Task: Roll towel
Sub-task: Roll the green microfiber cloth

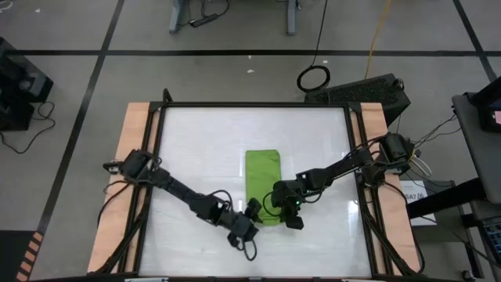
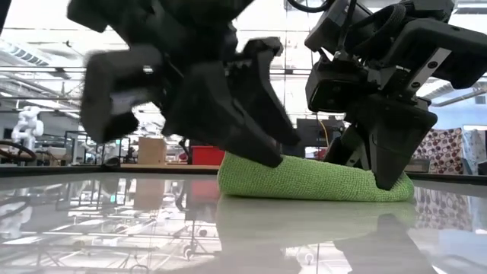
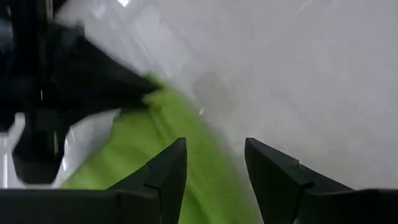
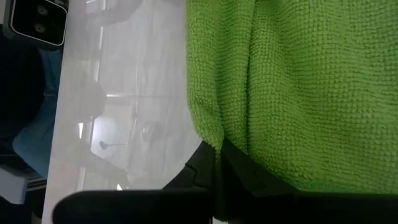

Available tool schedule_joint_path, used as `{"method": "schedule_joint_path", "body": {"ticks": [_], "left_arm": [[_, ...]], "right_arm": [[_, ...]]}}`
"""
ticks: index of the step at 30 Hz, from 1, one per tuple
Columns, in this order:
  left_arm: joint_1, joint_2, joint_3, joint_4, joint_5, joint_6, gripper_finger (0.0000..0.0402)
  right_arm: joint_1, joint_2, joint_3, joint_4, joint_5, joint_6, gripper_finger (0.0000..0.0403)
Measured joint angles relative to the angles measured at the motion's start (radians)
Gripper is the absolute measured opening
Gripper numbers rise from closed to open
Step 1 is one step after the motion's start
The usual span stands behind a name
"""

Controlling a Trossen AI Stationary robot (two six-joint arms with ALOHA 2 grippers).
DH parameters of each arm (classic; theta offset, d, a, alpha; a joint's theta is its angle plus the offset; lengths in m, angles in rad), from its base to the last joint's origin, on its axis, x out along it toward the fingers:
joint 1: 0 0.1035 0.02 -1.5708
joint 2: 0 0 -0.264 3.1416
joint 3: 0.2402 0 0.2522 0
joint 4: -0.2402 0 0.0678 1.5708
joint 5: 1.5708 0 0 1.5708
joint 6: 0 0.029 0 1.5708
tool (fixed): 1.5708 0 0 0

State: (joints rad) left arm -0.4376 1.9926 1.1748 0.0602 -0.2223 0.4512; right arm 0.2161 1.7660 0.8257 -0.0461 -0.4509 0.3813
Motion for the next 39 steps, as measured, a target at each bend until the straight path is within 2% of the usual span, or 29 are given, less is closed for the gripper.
{"method": "schedule_joint_path", "body": {"ticks": [6, 10, 12, 18, 24, 32, 35, 39], "left_arm": [[0.04, 0.0, 0.0, -0.014, 0.104, -0.025, 0.0168], [0.032, 0.0, 0.0, -0.006, 0.103, 0.006, 0.0168], [0.031, 0.0, 0.0, -0.003, 0.067, 0.007, 0.0168], [0.081, 0.0, 0.0, 0.03, 0.01, -0.064, 0.0168], [0.12, 0.014, 0.001, 0.034, 0.058, -0.15, 0.0168], [0.112, 0.077, 0.006, 0.009, 0.052, -0.193, 0.0168], [0.1, 0.082, 0.006, -0.004, 0.008, -0.212, 0.0168], [0.094, 0.084, 0.006, -0.024, -0.027, -0.216, 0.0168]], "right_arm": [[0.0, 0.0, 0.0, 0.004, 0.0, 0.0, 0.0004], [0.0, 0.0, 0.0, 0.006, 0.001, -0.001, 0.0004], [0.0, 0.0, 0.0, 0.017, 0.003, -0.001, 0.0004], [-0.001, 0.0, 0.0, 0.022, 0.004, -0.001, 0.0004], [-0.001, 0.0, 0.0, 0.023, 0.004, -0.001, 0.0004], [-0.003, 0.0, 0.001, 0.017, 0.006, -0.001, 0.0005], [-0.006, -0.016, 0.001, 0.011, 0.006, -0.034, 0.0016], [-0.002, -0.074, 0.001, -0.005, 0.025, -0.136, 0.0061]]}}
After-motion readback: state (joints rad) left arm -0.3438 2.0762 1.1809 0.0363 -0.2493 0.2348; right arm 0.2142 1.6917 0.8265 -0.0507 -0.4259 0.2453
